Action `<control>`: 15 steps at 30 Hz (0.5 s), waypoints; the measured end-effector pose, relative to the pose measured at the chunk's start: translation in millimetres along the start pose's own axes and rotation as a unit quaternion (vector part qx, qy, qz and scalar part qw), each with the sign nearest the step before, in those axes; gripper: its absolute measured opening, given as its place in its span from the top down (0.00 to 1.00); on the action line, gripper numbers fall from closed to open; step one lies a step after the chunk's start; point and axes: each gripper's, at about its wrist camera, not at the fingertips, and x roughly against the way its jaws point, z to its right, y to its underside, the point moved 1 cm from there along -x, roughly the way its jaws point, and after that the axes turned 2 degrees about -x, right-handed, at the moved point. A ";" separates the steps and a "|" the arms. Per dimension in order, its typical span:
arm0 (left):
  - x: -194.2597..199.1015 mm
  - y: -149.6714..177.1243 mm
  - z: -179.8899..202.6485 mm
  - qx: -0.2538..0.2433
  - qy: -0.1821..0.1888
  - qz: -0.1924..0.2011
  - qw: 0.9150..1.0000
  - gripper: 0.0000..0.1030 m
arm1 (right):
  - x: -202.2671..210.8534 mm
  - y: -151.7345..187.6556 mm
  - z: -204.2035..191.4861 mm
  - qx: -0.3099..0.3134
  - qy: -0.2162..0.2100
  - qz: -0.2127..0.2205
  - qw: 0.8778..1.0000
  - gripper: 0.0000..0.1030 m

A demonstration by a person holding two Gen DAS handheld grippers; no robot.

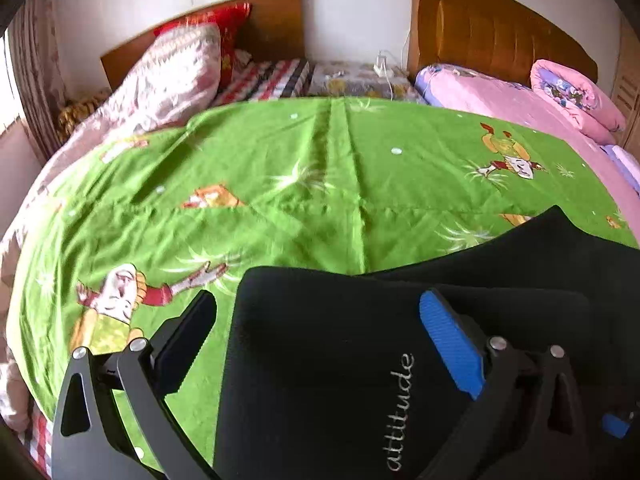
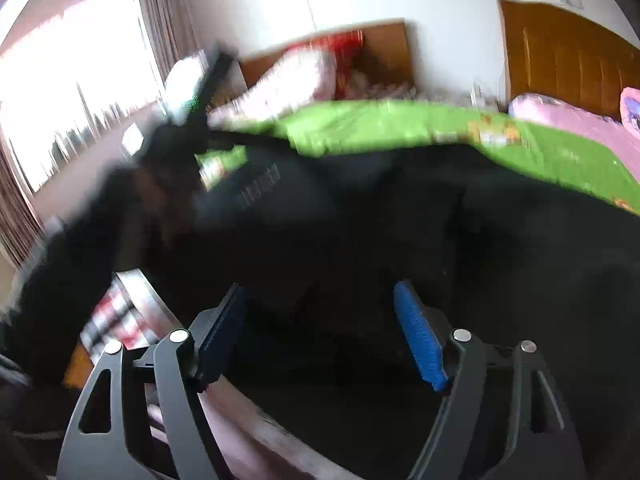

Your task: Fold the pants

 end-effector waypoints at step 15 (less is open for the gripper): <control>14.1 3.0 3.8 -0.012 -0.006 0.035 0.999 0.01 | 3.8 -4.5 1.4 -0.018 0.000 -0.012 1.000 0.25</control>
